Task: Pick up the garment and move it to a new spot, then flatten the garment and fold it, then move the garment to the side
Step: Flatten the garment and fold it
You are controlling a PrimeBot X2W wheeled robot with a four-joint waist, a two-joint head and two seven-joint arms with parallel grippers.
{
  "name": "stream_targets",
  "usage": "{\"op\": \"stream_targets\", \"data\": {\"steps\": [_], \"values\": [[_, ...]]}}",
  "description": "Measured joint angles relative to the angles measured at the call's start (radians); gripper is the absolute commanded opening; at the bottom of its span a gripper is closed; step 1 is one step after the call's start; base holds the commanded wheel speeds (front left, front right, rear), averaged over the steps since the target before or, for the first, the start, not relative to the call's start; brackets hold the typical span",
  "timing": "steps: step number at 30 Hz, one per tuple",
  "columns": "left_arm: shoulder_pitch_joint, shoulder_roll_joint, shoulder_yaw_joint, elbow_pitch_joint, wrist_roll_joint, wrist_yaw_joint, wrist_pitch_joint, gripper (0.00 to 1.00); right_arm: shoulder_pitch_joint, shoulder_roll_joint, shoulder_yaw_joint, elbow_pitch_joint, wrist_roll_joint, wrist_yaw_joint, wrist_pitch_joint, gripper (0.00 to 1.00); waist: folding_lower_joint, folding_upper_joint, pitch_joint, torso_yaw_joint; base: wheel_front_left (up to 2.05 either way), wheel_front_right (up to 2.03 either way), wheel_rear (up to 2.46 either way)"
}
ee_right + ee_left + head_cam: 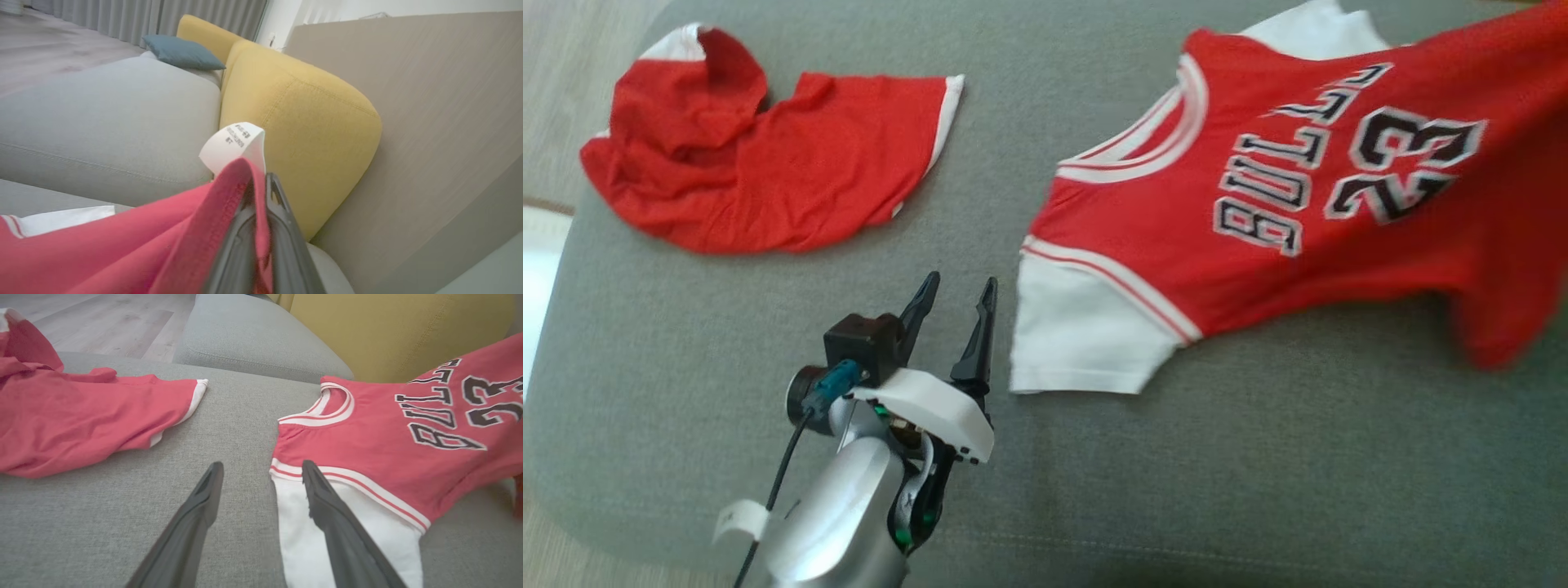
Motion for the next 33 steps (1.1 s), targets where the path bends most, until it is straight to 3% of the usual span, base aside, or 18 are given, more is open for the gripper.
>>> {"op": "stream_targets", "data": {"steps": [2, 3, 8, 17, 22, 28, 33], "values": [[-0.004, -0.002, 0.001, -0.001, 0.001, -0.005, 0.000, 1.00, -0.057, -0.025, 0.005, 0.035, -0.014, 0.000, 0.040, 0.00, 0.0000, 0.0000, 0.014, 0.011, 0.00, 0.00, 0.00], [-0.007, -0.002, 0.002, -0.001, 0.001, -0.006, 0.000, 1.00, -0.078, -0.031, 0.007, 0.049, -0.022, 0.000, 0.047, 1.00, 0.0000, 0.0000, 0.021, 0.016, 0.00, 0.00, 0.00], [-0.022, -0.006, 0.014, 0.003, 0.004, -0.015, 0.000, 1.00, -0.135, -0.028, 0.016, 0.145, -0.059, 0.000, 0.056, 1.00, 0.0000, 0.0000, 0.047, 0.040, 0.00, 0.00, 0.00], [-0.016, -0.011, 0.037, 0.015, 0.019, -0.019, 0.000, 1.00, -0.118, 0.071, 0.016, 0.183, -0.038, 0.000, -0.111, 1.00, 0.0000, 0.0000, 0.000, 0.000, 0.00, 0.00, 0.00], [-0.006, -0.012, 0.049, 0.019, 0.028, -0.019, 0.000, 1.00, -0.011, 0.156, 0.027, 0.140, 0.022, 0.000, -0.186, 1.00, 0.0000, 0.0000, -0.047, -0.041, 0.00, 0.00, 0.00], [0.044, -0.013, 0.063, 0.012, 0.030, -0.019, 0.000, 1.00, 0.184, 0.266, 0.043, 0.001, 0.120, 0.000, -0.232, 1.00, 0.0000, 0.0000, -0.111, -0.085, 0.00, 0.00, 0.00], [0.079, -0.013, 0.068, 0.003, 0.032, -0.019, 0.000, 1.00, 0.352, 0.314, 0.067, -0.111, 0.170, 0.000, -0.242, 1.00, 0.0000, 0.0000, -0.153, -0.106, 0.00, 0.00, 0.00]]}}
